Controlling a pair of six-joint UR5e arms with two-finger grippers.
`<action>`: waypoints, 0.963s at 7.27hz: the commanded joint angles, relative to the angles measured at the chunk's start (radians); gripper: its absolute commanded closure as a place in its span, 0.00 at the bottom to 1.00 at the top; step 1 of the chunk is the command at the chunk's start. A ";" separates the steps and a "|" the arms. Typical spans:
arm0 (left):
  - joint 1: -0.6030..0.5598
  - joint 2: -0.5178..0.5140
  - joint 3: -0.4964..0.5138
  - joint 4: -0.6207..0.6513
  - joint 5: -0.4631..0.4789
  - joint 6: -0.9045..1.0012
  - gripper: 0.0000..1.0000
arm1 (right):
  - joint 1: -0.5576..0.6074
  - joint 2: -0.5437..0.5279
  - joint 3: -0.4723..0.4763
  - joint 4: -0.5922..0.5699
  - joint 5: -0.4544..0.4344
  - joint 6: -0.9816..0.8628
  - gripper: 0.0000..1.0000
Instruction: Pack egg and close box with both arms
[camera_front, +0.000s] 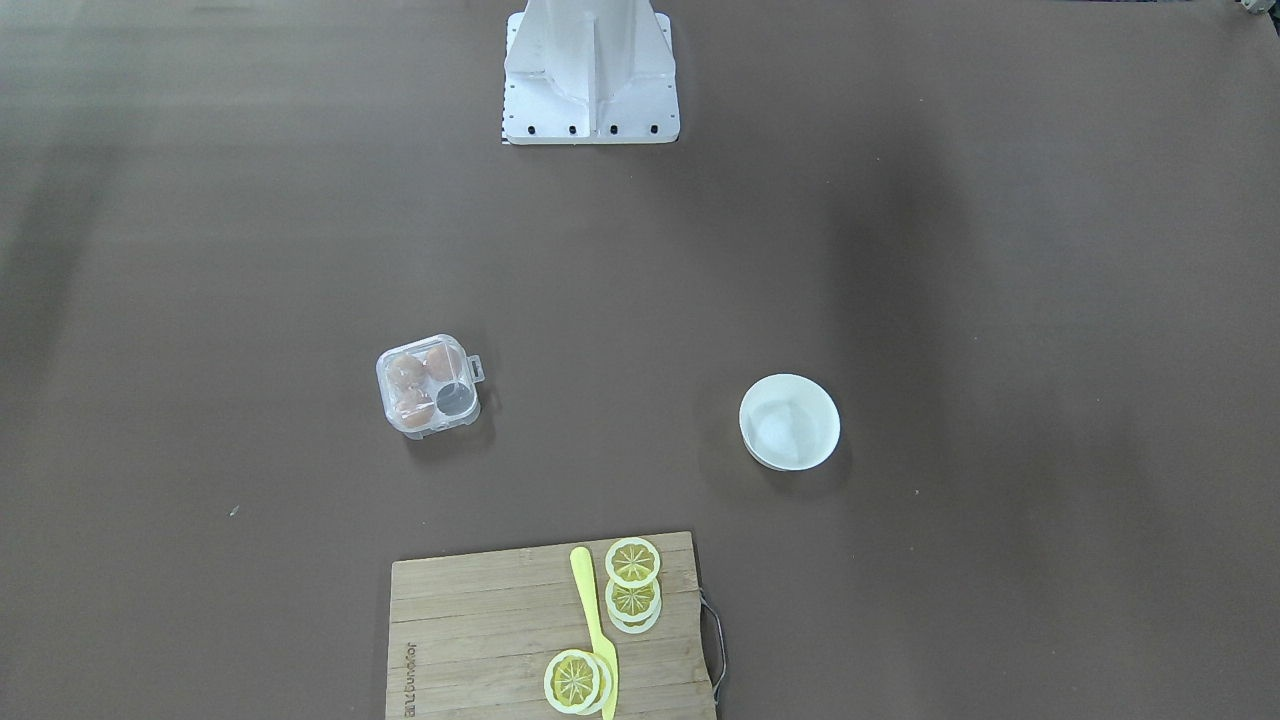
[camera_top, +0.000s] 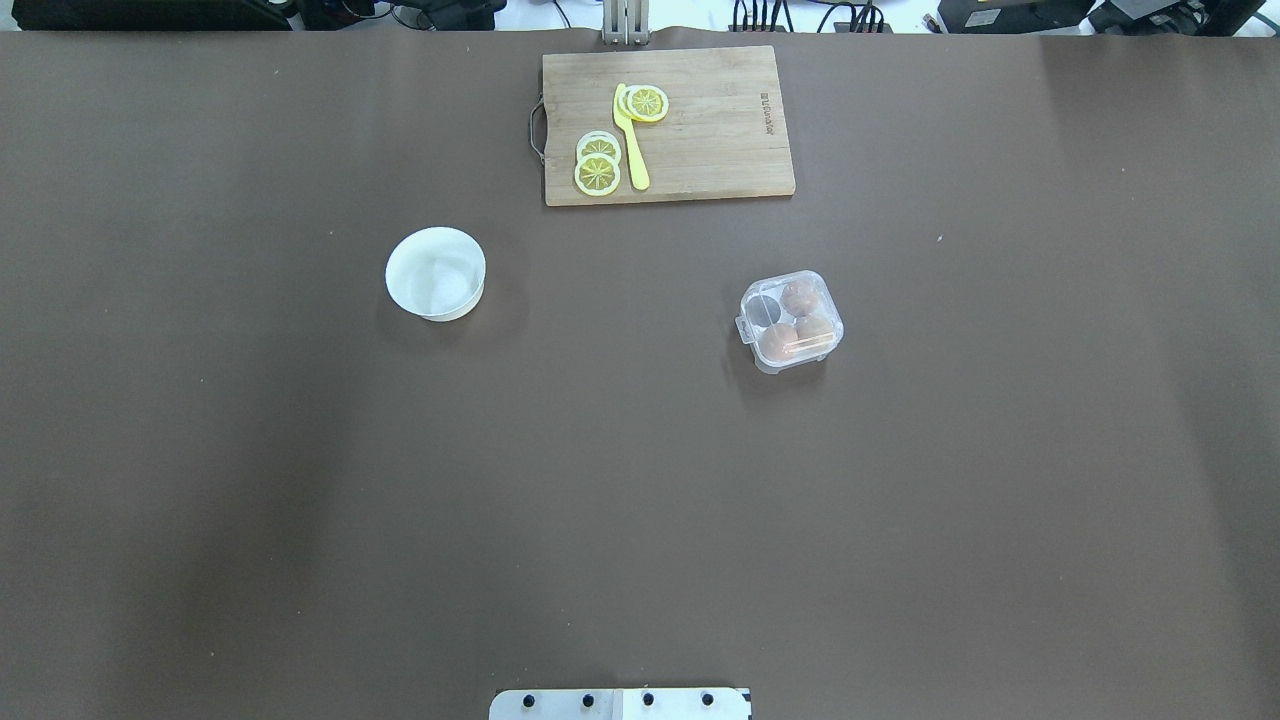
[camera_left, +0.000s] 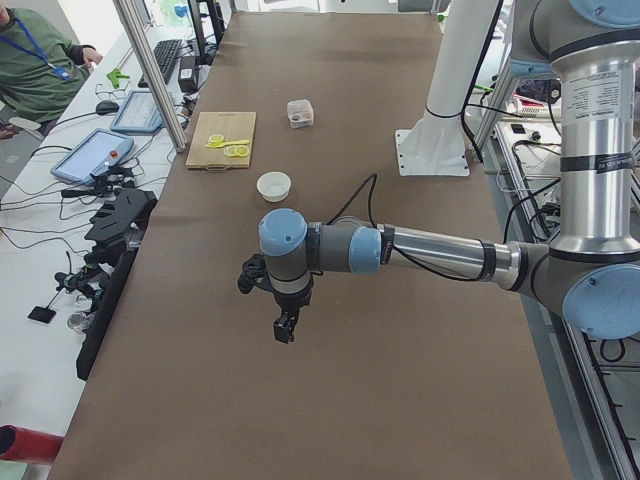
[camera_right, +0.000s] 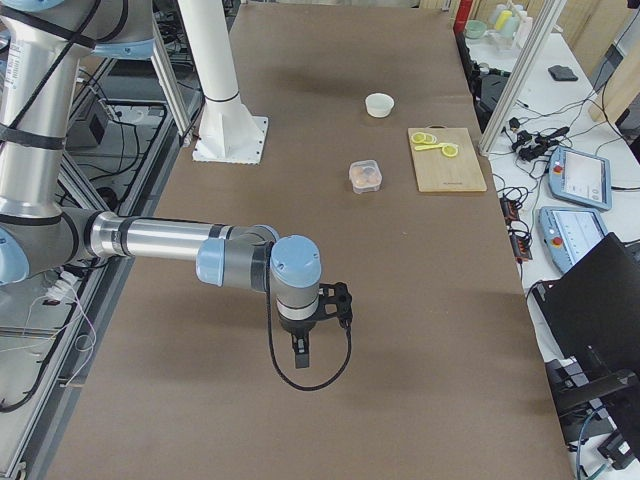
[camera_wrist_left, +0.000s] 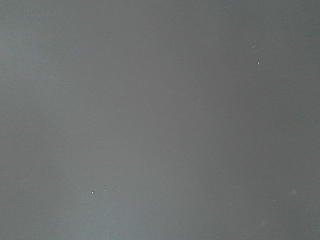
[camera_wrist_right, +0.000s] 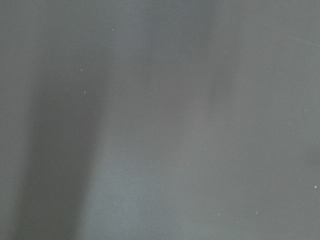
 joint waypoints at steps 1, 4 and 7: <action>0.000 0.000 0.001 -0.021 0.000 0.000 0.02 | -0.001 -0.002 -0.005 -0.007 0.010 0.014 0.00; 0.000 0.000 0.001 -0.027 0.000 0.000 0.02 | -0.001 0.001 -0.006 -0.010 0.009 0.019 0.00; 0.000 0.000 0.001 -0.027 0.000 0.000 0.02 | -0.001 0.012 0.012 -0.055 0.004 0.042 0.00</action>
